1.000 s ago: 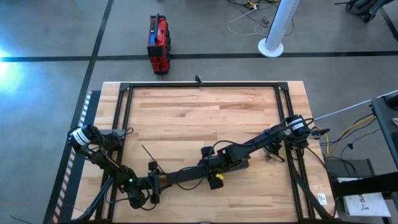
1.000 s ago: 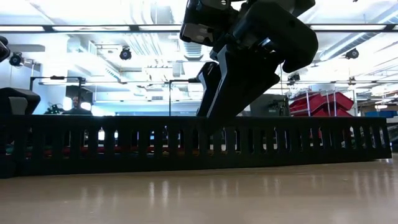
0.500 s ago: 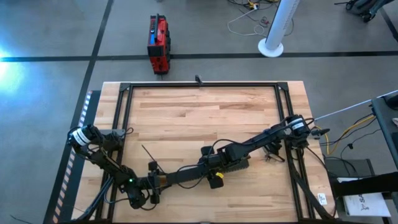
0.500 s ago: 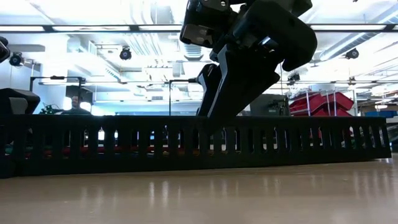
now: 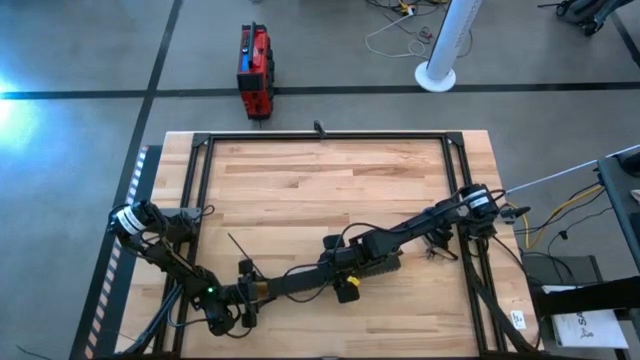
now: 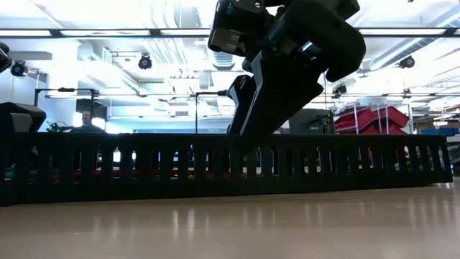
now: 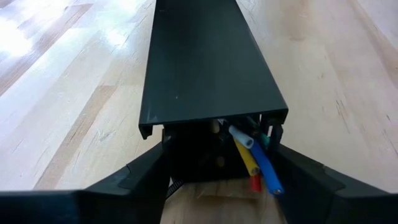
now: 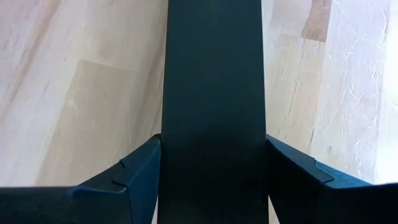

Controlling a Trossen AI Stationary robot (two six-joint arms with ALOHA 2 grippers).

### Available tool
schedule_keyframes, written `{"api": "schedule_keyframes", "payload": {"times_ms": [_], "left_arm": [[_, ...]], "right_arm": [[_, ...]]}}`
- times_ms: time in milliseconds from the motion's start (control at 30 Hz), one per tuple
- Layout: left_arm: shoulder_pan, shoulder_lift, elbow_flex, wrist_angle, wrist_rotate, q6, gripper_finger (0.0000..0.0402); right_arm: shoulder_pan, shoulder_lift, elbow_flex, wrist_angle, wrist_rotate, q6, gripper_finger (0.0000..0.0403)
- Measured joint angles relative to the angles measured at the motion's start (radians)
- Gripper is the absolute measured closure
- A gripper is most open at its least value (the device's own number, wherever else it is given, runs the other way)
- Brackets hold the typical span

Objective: Ziptie cables
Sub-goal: Close the cable duct using the cable lid

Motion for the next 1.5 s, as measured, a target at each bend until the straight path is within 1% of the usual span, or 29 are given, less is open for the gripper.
{"api": "schedule_keyframes", "payload": {"times_ms": [133, 233, 367, 633, 867, 967, 1067, 1200, 1367, 1500], "left_arm": [[0.0, 0.0, 0.0, 0.0, 0.0, -0.002, 0.0169], [0.0, 0.0, 0.0, 0.0, 0.0, -0.002, 0.0175], [0.0, -0.007, 0.0, -0.002, 0.0, -0.01, 0.0185], [-0.009, -0.011, 0.0, -0.004, 0.008, -0.031, 0.0173], [-0.027, -0.045, 0.0, -0.035, 0.031, -0.053, 0.0185], [-0.04, -0.077, 0.001, -0.098, 0.064, -0.079, 0.0183], [-0.045, -0.107, 0.001, -0.143, 0.09, -0.097, 0.0176], [-0.046, -0.146, -0.001, -0.192, 0.115, -0.103, 0.0179], [-0.048, -0.218, 0.0, -0.298, 0.209, -0.134, 0.0185], [-0.048, -0.31, -0.003, -0.434, 0.294, -0.22, 0.0169]], "right_arm": [[0.004, -0.009, 0.003, -0.006, 0.038, 0.008, 0.0183], [0.01, -0.031, 0.011, -0.015, 0.062, 0.008, 0.0183], [0.034, -0.06, 0.033, -0.047, 0.133, -0.01, 0.0183], [0.069, -0.084, 0.053, -0.033, 0.172, -0.011, 0.0183], [0.082, -0.079, 0.045, -0.017, 0.189, 0.016, 0.0184], [0.089, -0.084, 0.043, -0.02, 0.226, 0.012, 0.0184], [0.094, -0.086, 0.043, 0.006, 0.227, 0.008, 0.0184], [0.107, -0.081, 0.043, 0.062, 0.219, 0.008, 0.0184], [0.12, -0.087, 0.044, 0.015, 0.277, 0.032, 0.0184], [0.133, -0.117, 0.045, -0.058, 0.322, 0.063, 0.0184]]}}
